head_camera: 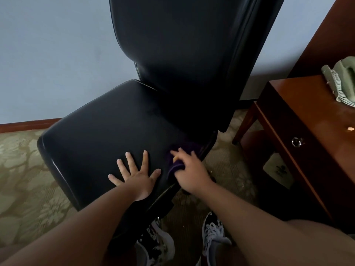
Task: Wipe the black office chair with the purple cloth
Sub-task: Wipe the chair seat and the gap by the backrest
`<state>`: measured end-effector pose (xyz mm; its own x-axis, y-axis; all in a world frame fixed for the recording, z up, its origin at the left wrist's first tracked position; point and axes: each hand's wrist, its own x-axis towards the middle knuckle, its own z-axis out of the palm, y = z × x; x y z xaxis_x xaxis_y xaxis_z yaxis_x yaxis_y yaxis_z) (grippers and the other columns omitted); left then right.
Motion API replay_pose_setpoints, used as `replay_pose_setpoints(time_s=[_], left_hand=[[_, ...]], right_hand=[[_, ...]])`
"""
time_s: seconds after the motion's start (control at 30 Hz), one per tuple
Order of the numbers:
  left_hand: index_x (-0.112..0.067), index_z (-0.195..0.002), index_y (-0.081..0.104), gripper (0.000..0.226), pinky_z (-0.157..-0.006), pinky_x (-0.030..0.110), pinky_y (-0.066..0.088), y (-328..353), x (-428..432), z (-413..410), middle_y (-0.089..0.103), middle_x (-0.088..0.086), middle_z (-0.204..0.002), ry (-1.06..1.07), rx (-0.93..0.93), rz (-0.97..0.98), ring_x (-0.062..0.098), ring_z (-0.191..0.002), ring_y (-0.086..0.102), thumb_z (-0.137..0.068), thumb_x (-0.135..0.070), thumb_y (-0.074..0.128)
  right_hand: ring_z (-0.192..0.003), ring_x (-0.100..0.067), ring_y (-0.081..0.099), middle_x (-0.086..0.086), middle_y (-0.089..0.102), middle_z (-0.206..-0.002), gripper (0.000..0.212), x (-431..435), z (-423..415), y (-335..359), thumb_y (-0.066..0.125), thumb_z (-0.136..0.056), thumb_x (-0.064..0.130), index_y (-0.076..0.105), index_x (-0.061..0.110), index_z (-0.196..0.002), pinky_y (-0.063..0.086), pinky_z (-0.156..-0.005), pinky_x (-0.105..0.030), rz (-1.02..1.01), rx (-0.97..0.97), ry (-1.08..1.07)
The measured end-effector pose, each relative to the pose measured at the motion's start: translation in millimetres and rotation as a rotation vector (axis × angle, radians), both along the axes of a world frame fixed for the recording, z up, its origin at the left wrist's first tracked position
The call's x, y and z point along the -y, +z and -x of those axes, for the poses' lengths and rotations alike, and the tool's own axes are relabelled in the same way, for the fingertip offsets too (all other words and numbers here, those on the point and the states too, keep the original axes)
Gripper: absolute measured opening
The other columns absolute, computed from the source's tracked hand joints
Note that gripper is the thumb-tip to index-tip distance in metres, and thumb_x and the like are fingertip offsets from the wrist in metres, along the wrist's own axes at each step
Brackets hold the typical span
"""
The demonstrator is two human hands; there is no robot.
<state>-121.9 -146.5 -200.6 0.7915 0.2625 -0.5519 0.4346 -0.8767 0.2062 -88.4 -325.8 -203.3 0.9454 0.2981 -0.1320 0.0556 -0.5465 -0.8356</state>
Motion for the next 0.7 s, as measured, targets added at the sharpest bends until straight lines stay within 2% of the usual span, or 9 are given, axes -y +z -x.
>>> replay_pose_setpoints(time_s=[0.1,0.13,0.2,0.27,0.37,0.43,0.53,0.63,0.7], left_hand=[[-0.053,-0.135,-0.038,0.071,-0.104,0.070,-0.015,-2,-1,1,-0.051,0.004,-0.144,-0.010,0.005,-0.016,0.036,-0.134,-0.043,-0.092,-0.070,0.017],[-0.054,-0.134,-0.038,0.071,-0.104,0.070,-0.015,-2,-2,1,-0.051,0.004,-0.144,-0.010,0.010,-0.018,0.036,-0.134,-0.043,-0.092,-0.071,0.017],[-0.055,-0.132,-0.039,0.073,-0.103,0.069,-0.016,-4,-4,1,-0.051,0.002,-0.145,-0.010,0.021,-0.014,0.034,-0.134,-0.044,-0.089,-0.075,0.016],[-0.057,-0.131,-0.038,0.074,-0.102,0.069,-0.018,-5,-6,2,-0.052,0.000,-0.144,-0.016,0.026,0.002,0.033,-0.133,-0.045,-0.086,-0.078,0.017],[-0.059,-0.130,-0.038,0.074,-0.101,0.068,-0.021,-6,-9,4,-0.053,-0.002,-0.143,-0.022,0.037,0.013,0.032,-0.132,-0.047,-0.084,-0.080,0.017],[-0.058,-0.130,-0.038,0.075,-0.101,0.067,-0.022,-6,-10,4,-0.054,-0.002,-0.142,-0.021,0.035,0.014,0.031,-0.131,-0.047,-0.085,-0.079,0.017],[-0.057,-0.131,-0.038,0.075,-0.101,0.067,-0.023,-6,-10,5,-0.055,-0.002,-0.140,-0.018,0.034,0.016,0.031,-0.130,-0.049,-0.086,-0.078,0.018],[-0.057,-0.131,-0.039,0.075,-0.100,0.067,-0.024,-6,-8,4,-0.056,-0.002,-0.139,-0.013,0.031,0.007,0.031,-0.129,-0.049,-0.086,-0.078,0.018],[-0.055,-0.132,-0.038,0.075,-0.101,0.067,-0.023,-5,-5,3,-0.054,-0.001,-0.141,-0.004,0.024,0.001,0.032,-0.130,-0.048,-0.087,-0.078,0.017]], right_hand=[[-0.154,-0.021,0.009,0.017,0.043,-0.154,0.028,-20,17,-4,0.058,-0.089,0.017,0.056,0.044,-0.095,0.005,-0.112,-0.025,-0.096,-0.030,0.007],[-0.153,-0.022,0.011,0.016,0.045,-0.153,0.026,-22,17,-6,0.058,-0.089,0.017,0.056,0.043,-0.095,0.006,-0.111,-0.024,-0.100,-0.021,0.002],[-0.150,-0.025,0.022,0.005,0.047,-0.153,0.033,-15,4,-7,0.057,-0.087,0.014,0.062,0.036,-0.112,0.010,-0.111,-0.020,-0.064,0.033,-0.039],[-0.138,-0.027,0.042,-0.004,0.054,-0.145,0.043,8,-20,-6,0.057,-0.084,0.008,0.063,0.029,-0.122,0.023,-0.109,-0.018,-0.013,0.100,-0.158],[-0.118,-0.022,0.058,0.007,0.061,-0.132,0.031,53,-55,-2,0.056,-0.085,0.001,0.061,0.029,-0.095,0.047,-0.093,-0.030,-0.069,0.116,-0.348],[-0.123,-0.020,0.054,0.011,0.058,-0.133,0.033,73,-73,-2,0.054,-0.086,-0.004,0.057,0.029,-0.084,0.043,-0.093,-0.029,-0.128,0.098,-0.381],[-0.136,-0.022,0.043,0.003,0.046,-0.151,0.037,83,-91,-4,0.049,-0.087,-0.010,0.057,0.027,-0.086,0.035,-0.099,-0.027,-0.161,0.027,-0.348],[-0.142,-0.021,0.037,0.008,0.037,-0.158,0.040,76,-92,-8,0.050,-0.088,-0.005,0.057,0.034,-0.087,0.035,-0.107,-0.029,-0.149,0.010,-0.350],[-0.151,-0.020,0.024,0.005,0.037,-0.159,0.041,67,-85,-10,0.053,-0.090,-0.004,0.056,0.037,-0.088,0.018,-0.120,-0.027,-0.131,0.053,-0.329]])
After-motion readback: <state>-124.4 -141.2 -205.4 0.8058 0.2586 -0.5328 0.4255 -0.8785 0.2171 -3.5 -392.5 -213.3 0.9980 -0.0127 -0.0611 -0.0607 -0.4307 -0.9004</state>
